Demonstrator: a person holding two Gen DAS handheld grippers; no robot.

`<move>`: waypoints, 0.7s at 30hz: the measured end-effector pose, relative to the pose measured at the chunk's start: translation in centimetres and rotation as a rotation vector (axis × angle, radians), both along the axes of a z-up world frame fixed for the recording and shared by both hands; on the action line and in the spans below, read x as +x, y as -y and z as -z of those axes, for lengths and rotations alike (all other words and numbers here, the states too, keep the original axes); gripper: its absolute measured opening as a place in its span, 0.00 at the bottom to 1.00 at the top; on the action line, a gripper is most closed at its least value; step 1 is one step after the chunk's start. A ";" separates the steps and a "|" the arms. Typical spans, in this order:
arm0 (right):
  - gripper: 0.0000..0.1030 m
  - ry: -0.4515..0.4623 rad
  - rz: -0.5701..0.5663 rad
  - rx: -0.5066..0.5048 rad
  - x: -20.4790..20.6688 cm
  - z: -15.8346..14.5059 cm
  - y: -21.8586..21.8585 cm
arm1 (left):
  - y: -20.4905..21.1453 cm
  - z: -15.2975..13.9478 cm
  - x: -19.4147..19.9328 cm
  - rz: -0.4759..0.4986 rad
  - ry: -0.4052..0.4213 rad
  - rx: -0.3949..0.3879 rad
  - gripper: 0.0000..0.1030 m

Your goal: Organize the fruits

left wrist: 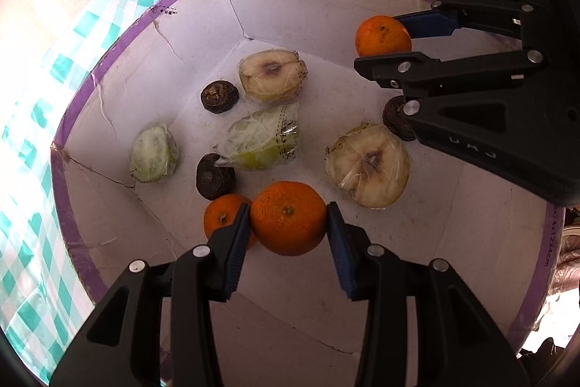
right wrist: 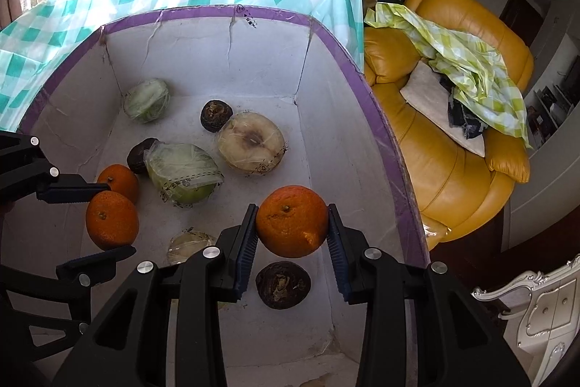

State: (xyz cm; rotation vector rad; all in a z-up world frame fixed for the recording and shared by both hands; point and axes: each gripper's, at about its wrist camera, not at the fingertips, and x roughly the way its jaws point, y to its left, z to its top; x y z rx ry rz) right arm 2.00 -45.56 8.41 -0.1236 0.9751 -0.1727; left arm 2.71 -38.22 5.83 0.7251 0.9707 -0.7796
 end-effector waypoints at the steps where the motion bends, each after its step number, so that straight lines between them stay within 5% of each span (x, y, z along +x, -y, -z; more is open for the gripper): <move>1: 0.36 -0.001 -0.003 0.001 0.0 0.0 0.0 | 0.0 0.0 0.0 -0.002 0.000 0.000 0.41; 5: 0.37 0.004 -0.003 0.017 0.0 -0.1 0.1 | -0.1 -0.1 -0.1 -0.005 -0.001 -0.012 0.43; 11: 0.38 0.016 -0.003 0.024 -0.1 -0.2 0.3 | -0.2 -0.5 -0.1 -0.013 0.004 -0.041 0.60; 13: 0.42 0.026 -0.005 0.023 -0.2 -0.3 0.3 | -0.3 -0.6 -0.1 -0.015 0.008 -0.046 0.61; 16: 0.67 0.057 0.002 -0.003 -0.5 -0.8 0.0 | -0.4 -1.0 -0.2 -0.021 0.016 -0.064 0.69; 21: 0.69 0.075 0.002 -0.018 -0.7 -1.1 -0.1 | -0.7 -1.5 -0.5 -0.030 0.036 -0.092 0.79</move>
